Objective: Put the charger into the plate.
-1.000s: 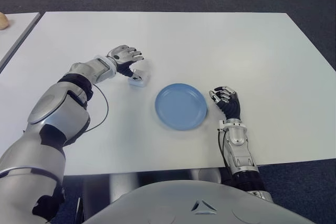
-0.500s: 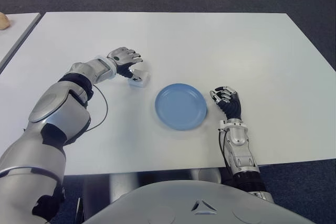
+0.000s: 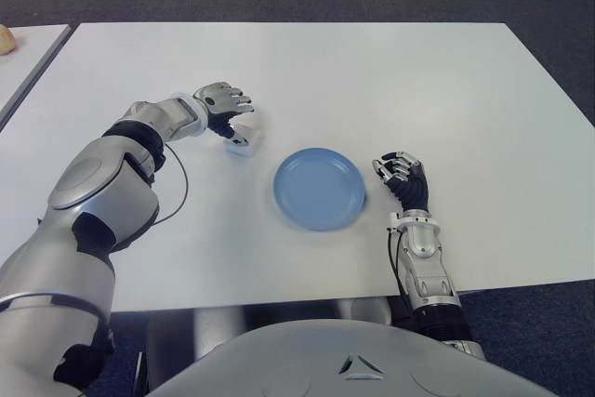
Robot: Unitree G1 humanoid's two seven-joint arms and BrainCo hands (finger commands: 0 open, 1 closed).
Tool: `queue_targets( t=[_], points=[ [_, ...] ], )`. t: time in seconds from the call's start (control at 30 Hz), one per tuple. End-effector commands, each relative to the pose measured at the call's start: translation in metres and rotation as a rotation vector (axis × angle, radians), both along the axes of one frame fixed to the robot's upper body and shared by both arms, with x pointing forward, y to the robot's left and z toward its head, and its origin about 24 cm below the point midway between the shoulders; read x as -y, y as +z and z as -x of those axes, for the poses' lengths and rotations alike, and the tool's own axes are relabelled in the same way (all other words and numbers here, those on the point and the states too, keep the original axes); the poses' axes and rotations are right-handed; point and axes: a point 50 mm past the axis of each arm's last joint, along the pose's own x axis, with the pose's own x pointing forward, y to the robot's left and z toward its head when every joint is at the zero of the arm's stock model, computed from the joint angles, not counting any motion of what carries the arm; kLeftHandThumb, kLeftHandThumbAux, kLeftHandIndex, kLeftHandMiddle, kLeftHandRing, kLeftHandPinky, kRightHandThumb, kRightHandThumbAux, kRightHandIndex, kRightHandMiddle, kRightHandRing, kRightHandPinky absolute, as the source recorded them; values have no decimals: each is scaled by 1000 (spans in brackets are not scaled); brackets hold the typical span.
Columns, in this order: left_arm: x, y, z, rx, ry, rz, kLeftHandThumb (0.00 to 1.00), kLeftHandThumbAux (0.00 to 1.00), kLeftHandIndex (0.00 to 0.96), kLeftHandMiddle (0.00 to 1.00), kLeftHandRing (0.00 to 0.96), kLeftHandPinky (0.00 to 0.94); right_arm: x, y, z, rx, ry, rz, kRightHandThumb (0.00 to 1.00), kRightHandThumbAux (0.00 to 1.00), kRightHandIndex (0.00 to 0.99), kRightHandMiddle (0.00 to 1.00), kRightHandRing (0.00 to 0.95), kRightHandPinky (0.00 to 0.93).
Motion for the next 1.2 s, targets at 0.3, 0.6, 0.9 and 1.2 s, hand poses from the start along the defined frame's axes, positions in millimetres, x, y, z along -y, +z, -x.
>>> queue_targets(
  t=[0.3, 0.6, 0.9, 1.2],
  points=[
    [-10, -20, 15, -112, -39, -119, 418, 248, 0, 0, 0, 0, -1, -4, 5, -39, -3, -11, 705, 732, 430, 634, 640, 635],
    [-18, -4, 10, -79, -2, -30, 425, 239, 0, 0, 0, 0, -2, -4, 5, -42, -2, -12, 704, 732, 430, 632, 638, 628],
    [-23, 23, 5, -31, -19, 77, 412, 232, 0, 0, 0, 0, -2, -4, 4, -41, 0, -12, 704, 731, 430, 632, 633, 624],
    [-28, 41, 1, 27, 0, 167, 434, 220, 0, 0, 0, 0, -1, -4, 4, -40, 2, -12, 705, 731, 430, 637, 641, 634]
  ],
)
